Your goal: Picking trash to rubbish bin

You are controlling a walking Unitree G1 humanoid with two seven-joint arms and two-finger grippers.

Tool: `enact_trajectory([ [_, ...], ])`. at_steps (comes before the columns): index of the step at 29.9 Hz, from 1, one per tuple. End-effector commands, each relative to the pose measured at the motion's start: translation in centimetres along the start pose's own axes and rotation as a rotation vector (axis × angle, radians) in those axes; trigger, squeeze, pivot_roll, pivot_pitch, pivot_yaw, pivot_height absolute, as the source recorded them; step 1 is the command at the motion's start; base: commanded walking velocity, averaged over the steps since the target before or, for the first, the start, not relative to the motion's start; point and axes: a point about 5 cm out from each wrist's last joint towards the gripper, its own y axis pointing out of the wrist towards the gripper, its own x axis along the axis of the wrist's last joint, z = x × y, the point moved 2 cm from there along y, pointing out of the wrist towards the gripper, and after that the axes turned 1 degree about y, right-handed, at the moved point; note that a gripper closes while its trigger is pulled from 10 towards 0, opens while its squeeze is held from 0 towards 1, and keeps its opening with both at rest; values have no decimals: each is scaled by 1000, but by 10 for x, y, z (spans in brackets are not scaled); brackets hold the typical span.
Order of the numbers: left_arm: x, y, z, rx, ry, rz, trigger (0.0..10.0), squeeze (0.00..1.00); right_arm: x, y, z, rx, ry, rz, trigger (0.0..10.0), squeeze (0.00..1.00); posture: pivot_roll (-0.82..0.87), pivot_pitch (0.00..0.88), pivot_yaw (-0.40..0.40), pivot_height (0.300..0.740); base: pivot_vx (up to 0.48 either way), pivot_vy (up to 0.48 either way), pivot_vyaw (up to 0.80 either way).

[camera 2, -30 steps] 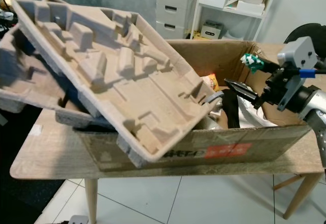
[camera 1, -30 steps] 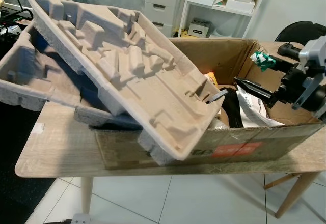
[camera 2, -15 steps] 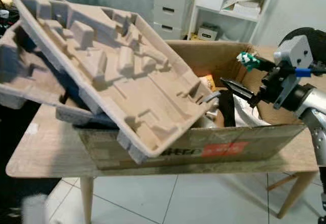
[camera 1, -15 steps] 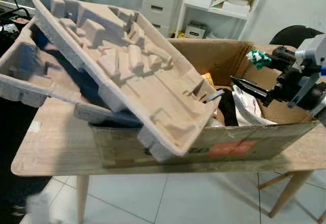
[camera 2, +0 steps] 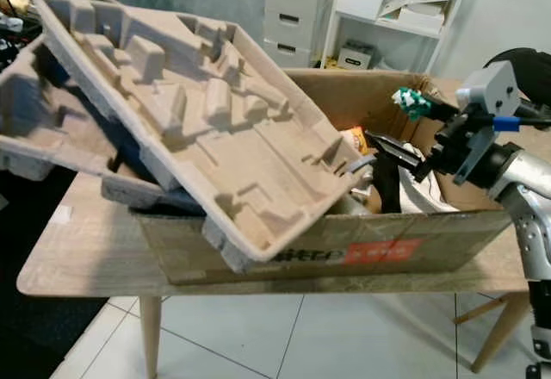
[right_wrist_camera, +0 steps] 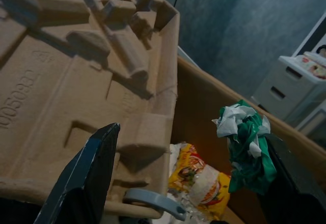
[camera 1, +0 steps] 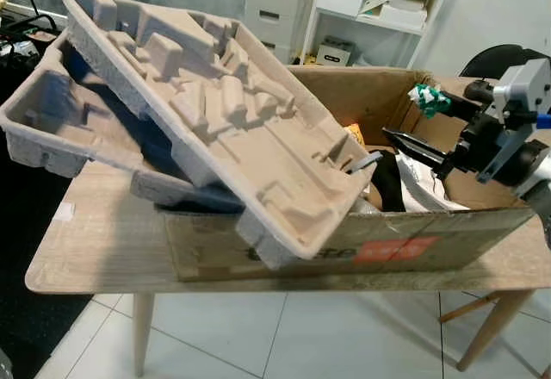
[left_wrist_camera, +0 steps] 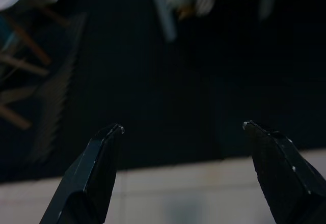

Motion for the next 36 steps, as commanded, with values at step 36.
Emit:
enact_trajectory([
  [36,33,13,22,44,-67,-113,10000,0,-4,12,12,61,41,-29,10000,0,72,104,-53,740,0,-352,0],
])
